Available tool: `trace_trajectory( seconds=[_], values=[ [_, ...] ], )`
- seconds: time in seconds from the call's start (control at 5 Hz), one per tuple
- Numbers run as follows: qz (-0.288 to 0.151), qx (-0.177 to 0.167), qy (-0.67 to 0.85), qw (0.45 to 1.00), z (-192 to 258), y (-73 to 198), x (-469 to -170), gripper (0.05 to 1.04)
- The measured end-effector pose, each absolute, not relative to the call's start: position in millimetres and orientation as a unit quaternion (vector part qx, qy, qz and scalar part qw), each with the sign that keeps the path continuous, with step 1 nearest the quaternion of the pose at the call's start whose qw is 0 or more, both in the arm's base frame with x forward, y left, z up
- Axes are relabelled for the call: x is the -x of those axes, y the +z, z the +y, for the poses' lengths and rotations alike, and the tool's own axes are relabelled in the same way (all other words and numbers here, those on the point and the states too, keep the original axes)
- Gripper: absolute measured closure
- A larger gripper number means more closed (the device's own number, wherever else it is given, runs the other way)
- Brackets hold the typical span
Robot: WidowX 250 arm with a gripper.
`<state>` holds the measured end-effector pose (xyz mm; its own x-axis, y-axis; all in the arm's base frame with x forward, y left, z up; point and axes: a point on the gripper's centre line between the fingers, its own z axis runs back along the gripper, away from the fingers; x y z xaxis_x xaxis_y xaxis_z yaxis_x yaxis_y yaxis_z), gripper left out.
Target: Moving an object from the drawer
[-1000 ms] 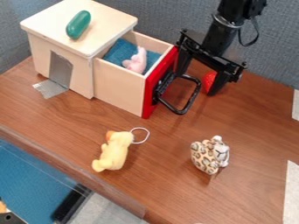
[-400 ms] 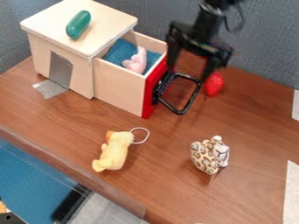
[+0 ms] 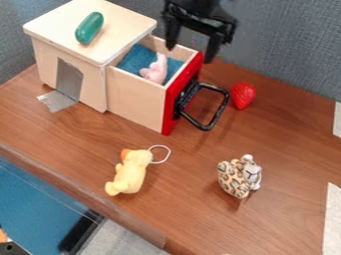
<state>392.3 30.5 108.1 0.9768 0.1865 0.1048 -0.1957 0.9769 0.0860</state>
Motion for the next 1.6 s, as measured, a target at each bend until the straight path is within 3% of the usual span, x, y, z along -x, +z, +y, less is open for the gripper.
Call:
trace_trajectory(
  seconds=[0.6,0.8,1.2,1.4,1.6],
  values=[
    [-0.050,-0.034,0.144,0.988,77,93,-383,0.083],
    [-0.035,-0.025,0.140,0.989,71,77,-380,0.082],
    [-0.039,-0.038,0.113,0.992,54,74,-384,0.133],
    [-0.019,-0.047,0.114,0.992,54,57,-382,0.422],
    [-0.016,-0.050,0.111,0.992,53,58,-381,0.716]
  ],
)
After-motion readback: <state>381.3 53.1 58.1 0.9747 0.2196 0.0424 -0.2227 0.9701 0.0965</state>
